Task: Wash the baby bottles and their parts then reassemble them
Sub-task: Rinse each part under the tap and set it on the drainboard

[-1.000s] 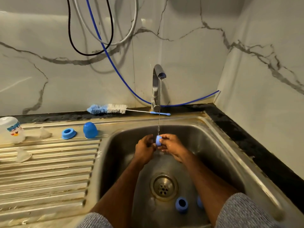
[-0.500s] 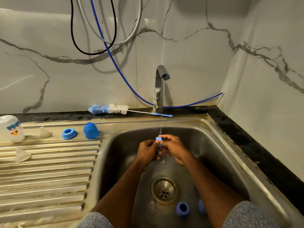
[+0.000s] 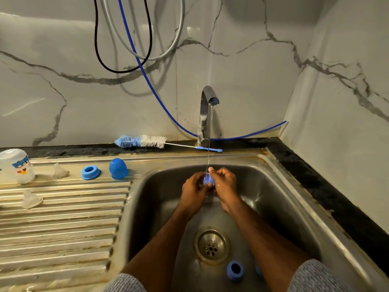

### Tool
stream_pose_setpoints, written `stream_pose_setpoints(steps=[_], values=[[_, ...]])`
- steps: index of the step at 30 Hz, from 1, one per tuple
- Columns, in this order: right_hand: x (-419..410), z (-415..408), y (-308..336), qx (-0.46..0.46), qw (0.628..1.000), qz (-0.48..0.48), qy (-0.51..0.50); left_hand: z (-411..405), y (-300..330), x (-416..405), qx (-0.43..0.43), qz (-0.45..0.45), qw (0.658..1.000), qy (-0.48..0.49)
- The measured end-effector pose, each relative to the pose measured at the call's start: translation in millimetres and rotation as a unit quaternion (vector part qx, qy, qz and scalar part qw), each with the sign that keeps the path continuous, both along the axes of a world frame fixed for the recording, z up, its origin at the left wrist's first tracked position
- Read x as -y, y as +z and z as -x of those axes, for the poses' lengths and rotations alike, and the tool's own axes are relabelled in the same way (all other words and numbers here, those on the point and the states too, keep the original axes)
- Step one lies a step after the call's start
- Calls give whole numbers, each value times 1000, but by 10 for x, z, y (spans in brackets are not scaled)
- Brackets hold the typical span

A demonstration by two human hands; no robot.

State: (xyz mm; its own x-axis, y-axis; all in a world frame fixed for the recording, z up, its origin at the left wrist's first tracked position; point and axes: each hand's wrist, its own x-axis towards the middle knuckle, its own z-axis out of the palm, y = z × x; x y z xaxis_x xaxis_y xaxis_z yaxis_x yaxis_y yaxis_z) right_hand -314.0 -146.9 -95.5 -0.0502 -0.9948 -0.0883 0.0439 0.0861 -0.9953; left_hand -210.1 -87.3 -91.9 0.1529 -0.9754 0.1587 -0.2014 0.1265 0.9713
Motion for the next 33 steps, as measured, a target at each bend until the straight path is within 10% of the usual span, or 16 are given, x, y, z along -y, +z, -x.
stream_pose_setpoints(steps=[5, 12, 17, 33], values=[[-26, 136, 24, 93, 989, -23, 113, 6, 14, 26, -142, -57, 988, 2], [-26, -37, 62, 20, 999, -23, 14, -28, -14, 2, -78, -10, 997, -14], [-37, 32, 106, 20, 999, 19, 45, 19, 27, 60, -244, -71, 967, -5], [-93, -32, 239, 140, 990, -14, -9, -48, 29, -21, -163, -14, 984, -66]])
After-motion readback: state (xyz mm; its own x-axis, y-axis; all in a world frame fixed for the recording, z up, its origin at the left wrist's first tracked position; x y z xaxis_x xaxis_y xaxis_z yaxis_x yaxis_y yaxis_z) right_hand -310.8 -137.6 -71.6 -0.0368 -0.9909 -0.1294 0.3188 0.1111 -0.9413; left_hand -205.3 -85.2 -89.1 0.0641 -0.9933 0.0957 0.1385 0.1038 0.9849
